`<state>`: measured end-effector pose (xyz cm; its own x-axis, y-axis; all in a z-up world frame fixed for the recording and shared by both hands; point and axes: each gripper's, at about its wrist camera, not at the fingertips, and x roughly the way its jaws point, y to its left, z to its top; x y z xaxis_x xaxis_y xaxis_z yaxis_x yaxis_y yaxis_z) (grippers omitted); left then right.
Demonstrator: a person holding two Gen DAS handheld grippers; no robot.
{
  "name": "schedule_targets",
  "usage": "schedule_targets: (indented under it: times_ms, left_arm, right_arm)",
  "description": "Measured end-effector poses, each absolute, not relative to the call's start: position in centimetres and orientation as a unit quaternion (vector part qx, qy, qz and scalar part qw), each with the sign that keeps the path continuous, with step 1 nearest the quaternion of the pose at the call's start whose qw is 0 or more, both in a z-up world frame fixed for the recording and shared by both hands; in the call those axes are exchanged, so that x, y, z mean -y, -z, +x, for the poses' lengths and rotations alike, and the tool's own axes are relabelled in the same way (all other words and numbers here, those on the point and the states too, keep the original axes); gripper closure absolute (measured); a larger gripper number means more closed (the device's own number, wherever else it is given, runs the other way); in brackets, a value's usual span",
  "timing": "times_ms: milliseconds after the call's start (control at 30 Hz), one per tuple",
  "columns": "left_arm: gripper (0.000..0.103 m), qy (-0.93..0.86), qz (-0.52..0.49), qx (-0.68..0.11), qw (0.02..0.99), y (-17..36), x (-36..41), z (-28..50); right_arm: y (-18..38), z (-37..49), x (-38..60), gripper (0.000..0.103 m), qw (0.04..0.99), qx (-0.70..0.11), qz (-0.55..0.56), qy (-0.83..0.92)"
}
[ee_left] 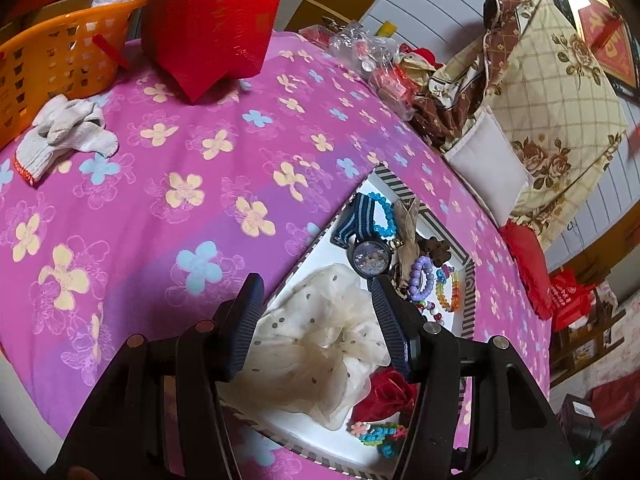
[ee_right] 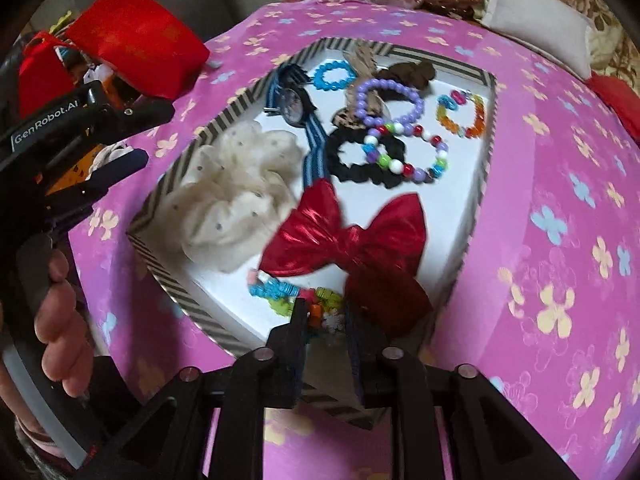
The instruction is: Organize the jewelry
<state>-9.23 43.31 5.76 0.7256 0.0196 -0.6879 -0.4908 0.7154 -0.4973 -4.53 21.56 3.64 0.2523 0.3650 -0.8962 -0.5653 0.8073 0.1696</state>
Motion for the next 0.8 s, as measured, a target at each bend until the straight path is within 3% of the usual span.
schedule_targets:
  times_ms: [33,67,467,800]
  left_arm:
    - [0.047,-0.147,-0.344,-0.341,0.863,-5.8,-43.1,-9.1]
    - [0.047,-0.147,-0.342,-0.342,0.863,-5.8,-42.9,-8.9]
    - [0.047,-0.131,-0.267,-0.336,0.894,-7.0,-39.5,-8.2]
    - [0.046,-0.134,-0.230,-0.326,0.907,-7.0,-38.4,-8.7]
  right_arm:
    - [-3.7,-4.6,-21.1,0.064,0.789,-0.532,-0.091,-0.294]
    - [-4.1,-4.7,-20.6,0.061,0.794,-0.525,-0.085,-0.294]
    - [-7.8,-9.3,-15.1,0.059,0.867,-0.435,-0.093,-0.224]
    - [-8.5,-10.3,-8.7,0.059,0.882,-0.438,-0.043,-0.166]
